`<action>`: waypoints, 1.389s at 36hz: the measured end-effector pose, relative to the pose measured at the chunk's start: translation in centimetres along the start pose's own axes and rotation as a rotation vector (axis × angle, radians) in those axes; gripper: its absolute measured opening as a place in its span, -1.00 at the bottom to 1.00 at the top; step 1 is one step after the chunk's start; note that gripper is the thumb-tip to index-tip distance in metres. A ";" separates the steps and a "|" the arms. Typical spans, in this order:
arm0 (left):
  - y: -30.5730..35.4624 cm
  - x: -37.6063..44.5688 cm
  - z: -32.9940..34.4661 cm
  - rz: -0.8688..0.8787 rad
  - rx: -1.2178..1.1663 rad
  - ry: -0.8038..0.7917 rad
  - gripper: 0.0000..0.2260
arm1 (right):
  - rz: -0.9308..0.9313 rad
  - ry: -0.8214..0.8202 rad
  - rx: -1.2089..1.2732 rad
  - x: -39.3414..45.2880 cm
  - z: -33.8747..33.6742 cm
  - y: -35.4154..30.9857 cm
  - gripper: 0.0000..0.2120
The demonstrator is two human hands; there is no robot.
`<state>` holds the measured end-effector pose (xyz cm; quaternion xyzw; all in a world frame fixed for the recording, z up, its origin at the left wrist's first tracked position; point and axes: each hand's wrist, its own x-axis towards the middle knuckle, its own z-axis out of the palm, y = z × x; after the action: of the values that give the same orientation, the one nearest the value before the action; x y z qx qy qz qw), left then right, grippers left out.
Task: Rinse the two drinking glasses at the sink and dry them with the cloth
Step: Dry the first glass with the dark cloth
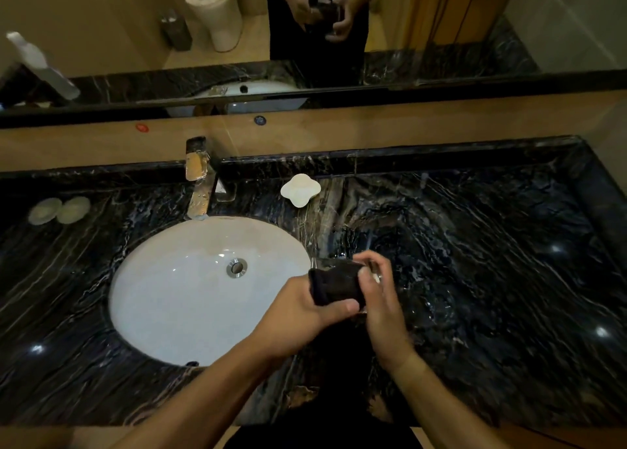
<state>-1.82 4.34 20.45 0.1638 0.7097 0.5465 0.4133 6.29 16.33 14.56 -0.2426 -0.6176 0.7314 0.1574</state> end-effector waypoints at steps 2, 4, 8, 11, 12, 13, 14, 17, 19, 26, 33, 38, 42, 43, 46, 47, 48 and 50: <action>0.2 -0.2 0.4 0.012 0.002 -0.056 -0.66 | -0.054 0.080 -0.023 0.4 0.4 -0.7 -0.79; 0.4 -0.2 0.3 0.011 0.035 -0.114 -0.58 | -0.075 0.117 -0.026 0.8 0.4 -1.0 -0.79; 0.5 0.3 -0.5 0.057 0.306 -0.188 -0.65 | 0.118 0.147 0.033 0.9 0.8 -1.9 -0.74; 0.0 0.6 -1.0 0.259 0.819 -0.186 -0.64 | 0.443 0.083 0.158 1.3 0.3 -3.1 -0.67; -0.2 0.7 -1.2 0.376 0.986 -0.187 -0.62 | 0.546 0.026 0.181 1.5 -0.2 -3.4 -0.64; -0.4 0.8 -1.5 0.503 1.144 -0.199 -0.61 | 0.643 -0.037 0.190 1.7 -0.6 -3.5 -0.61; -0.7 0.9 -2.0 0.621 1.297 -0.226 -0.59 | 0.739 -0.100 0.187 1.9 -1.0 -3.7 -0.59; -1.6 1.5 -3.3 0.835 1.539 -0.331 -0.65 | 0.931 -0.282 0.164 2.4 -1.6 -3.6 -0.52; -1.4 1.8 -3.7 0.886 1.556 -0.341 -0.68 | 0.948 -0.364 0.160 2.9 -1.8 -3.6 -0.50; 0.6 1.6 -2.0 0.380 1.011 -0.144 -0.81 | 0.482 -0.214 0.235 2.4 -1.1 -3.1 -0.63; 1.2 1.2 -0.1 0.039 0.082 -0.052 -0.74 | -0.173 0.023 -0.041 1.7 -0.3 -0.5 -0.66; -0.3 1.2 1.2 0.072 0.311 -0.019 -0.63 | -0.099 0.169 -0.054 2.4 -0.1 -0.8 -0.72; -1.6 1.1 0.7 0.289 0.854 -0.002 -0.65 | 0.157 0.130 0.003 2.6 -0.2 -1.8 -0.67; -1.8 1.1 0.3 0.432 0.932 -0.040 -0.67 | 0.265 0.104 0.027 2.6 -0.3 -2.0 -0.67; -3.0 2.1 -1.5 0.738 1.317 -0.197 -0.63 | 0.567 -0.020 0.004 2.8 -0.8 -2.3 -0.65; -3.5 2.6 -2.2 0.808 1.431 -0.238 -0.63 | 0.642 -0.069 -0.037 2.9 -1.0 -2.2 -0.61; -3.8 2.9 -2.7 0.872 1.511 -0.259 -0.64 | 0.695 -0.117 -0.086 3.1 -1.2 -2.2 -0.58; -3.9 3.3 -3.4 0.942 1.550 -0.282 -0.65 | 0.736 -0.203 -0.138 3.5 -1.4 -2.3 -0.53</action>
<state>-5.58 3.08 15.78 0.7326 0.6806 0.0043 0.0050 4.01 19.79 16.08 -0.3843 -0.5496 0.7159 -0.1942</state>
